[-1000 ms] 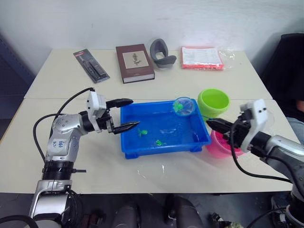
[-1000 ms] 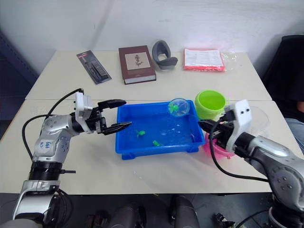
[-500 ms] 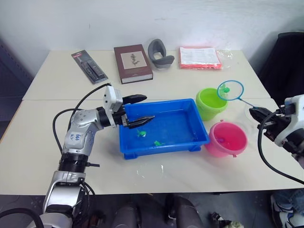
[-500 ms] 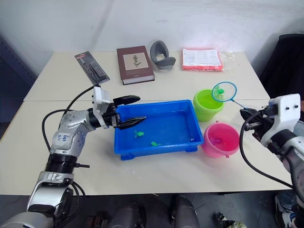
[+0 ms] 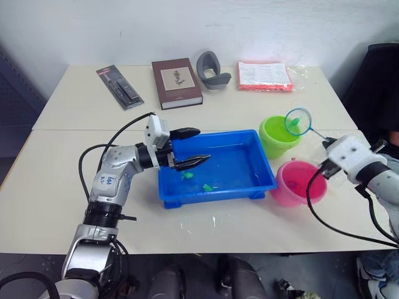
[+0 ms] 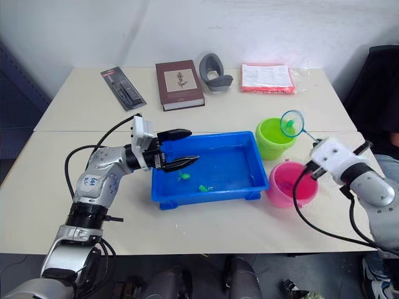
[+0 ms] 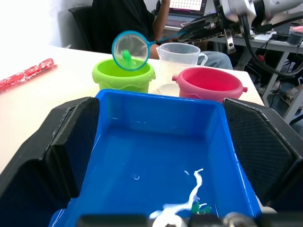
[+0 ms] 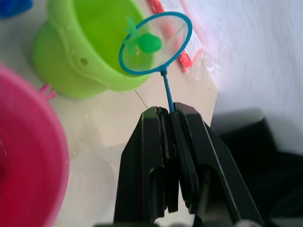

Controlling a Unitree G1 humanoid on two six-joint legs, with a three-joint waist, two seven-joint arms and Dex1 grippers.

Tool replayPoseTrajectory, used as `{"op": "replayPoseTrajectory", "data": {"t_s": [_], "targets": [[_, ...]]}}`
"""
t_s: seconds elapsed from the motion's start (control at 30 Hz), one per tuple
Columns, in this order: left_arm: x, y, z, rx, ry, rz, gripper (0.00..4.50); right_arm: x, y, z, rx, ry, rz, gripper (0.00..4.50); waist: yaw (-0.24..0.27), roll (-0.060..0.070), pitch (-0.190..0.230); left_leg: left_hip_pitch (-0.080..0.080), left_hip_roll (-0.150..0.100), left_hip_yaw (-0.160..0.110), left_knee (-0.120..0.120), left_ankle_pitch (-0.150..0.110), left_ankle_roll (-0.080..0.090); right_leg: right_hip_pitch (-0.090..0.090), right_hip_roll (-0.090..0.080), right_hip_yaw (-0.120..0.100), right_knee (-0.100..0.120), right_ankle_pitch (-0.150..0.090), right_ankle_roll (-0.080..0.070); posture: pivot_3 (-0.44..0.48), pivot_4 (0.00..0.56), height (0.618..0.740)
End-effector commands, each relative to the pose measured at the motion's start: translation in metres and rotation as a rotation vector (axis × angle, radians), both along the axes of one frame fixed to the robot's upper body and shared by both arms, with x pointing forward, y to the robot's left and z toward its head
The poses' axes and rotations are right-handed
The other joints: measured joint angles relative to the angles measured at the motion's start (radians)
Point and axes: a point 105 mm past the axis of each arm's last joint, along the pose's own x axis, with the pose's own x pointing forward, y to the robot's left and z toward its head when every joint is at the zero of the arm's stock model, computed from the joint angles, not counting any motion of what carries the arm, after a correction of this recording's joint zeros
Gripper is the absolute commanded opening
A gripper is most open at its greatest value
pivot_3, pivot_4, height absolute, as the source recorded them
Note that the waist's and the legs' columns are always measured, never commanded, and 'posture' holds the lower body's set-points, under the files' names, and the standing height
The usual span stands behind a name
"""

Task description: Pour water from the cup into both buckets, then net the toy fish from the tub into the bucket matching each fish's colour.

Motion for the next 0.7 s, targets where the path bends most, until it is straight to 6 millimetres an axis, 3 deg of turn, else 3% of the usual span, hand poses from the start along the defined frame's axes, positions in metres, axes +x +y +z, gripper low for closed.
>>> {"op": "replayPoseTrajectory", "data": {"t_s": [0.03, 0.37, 0.6, 0.7], "targets": [[-0.004, 0.001, 0.008, 0.004, -0.063, -0.006, 4.48, -0.002, 0.006, 0.01, -0.195, -0.1, 0.077, 0.0, 0.0, 0.0, 0.0, 0.0, 0.0, 0.0, 0.0, 0.0, 0.0, 0.0, 0.0, 0.0, 0.0, 0.0, 0.0, 0.0, 0.15, 0.74], [-0.003, 0.015, 0.003, 0.007, -0.069, 0.009, 4.48, -0.001, 0.01, 0.042, -0.342, -0.276, 0.122, 0.0, -0.001, 0.0, 0.0, 0.0, 0.0, -0.002, 0.0, 0.001, -0.001, 0.0, 0.0, 0.0, 0.0, 0.0, 0.0, 0.0, 0.15, 0.74], [-0.001, 0.02, 0.001, 0.013, -0.081, 0.019, 4.48, 0.003, -0.013, 0.021, -0.346, -0.138, 0.032, 0.0, 0.004, 0.0, 0.0, -0.002, 0.0, -0.003, 0.001, 0.001, -0.001, 0.0, -0.001, 0.0, 0.0, 0.0, 0.0, 0.0, 0.15, 0.74], [-0.002, 0.02, 0.0, 0.01, -0.081, 0.012, 4.48, 0.003, -0.002, 0.025, -0.376, -0.188, 0.082, 0.0, 0.0, 0.0, 0.0, -0.001, 0.0, -0.003, 0.001, 0.001, -0.001, 0.0, -0.001, 0.0, 0.0, 0.0, 0.0, 0.0, 0.15, 0.74]]}}
